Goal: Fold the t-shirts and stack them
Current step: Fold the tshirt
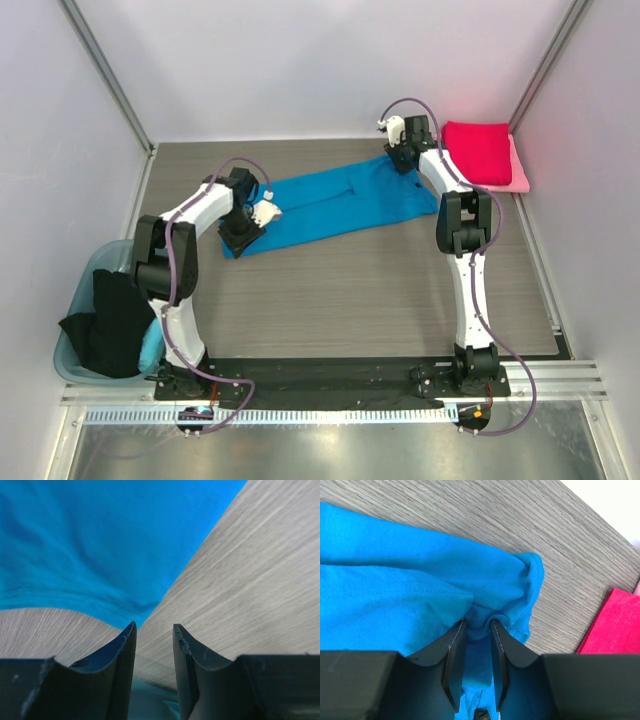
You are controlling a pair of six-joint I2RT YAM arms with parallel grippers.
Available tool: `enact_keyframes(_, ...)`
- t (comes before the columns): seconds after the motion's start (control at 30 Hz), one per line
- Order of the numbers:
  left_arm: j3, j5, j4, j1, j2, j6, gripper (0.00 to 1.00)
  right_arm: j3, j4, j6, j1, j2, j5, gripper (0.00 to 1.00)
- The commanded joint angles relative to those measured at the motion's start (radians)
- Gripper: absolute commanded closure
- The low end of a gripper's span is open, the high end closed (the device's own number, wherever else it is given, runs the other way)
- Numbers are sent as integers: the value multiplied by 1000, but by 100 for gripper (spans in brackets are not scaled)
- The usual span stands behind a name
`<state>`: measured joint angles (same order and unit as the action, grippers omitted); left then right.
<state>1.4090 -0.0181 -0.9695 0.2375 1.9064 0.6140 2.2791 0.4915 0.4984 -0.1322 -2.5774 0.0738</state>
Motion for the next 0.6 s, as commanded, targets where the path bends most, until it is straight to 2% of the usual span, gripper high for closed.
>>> enact_keyframes(0.0,-4,38,23,-9,28,36,63,-26,24,3,-10,19,-16,68)
enact_keyframes(0.33,-42,73,80,-14,89,69,64,-39,22,2,-14,31,-14,67)
enact_keyframes(0.43,-47,43,83,-14,102,67,83,-46,22,2,-18,36,-19,67)
enact_keyframes(0.47,-57,32,84,-15,95,69,95,-49,24,-1,-21,37,-20,67)
enact_keyframes(0.57,-76,-14,88,-10,77,56,100,-56,22,-1,-24,43,-28,67)
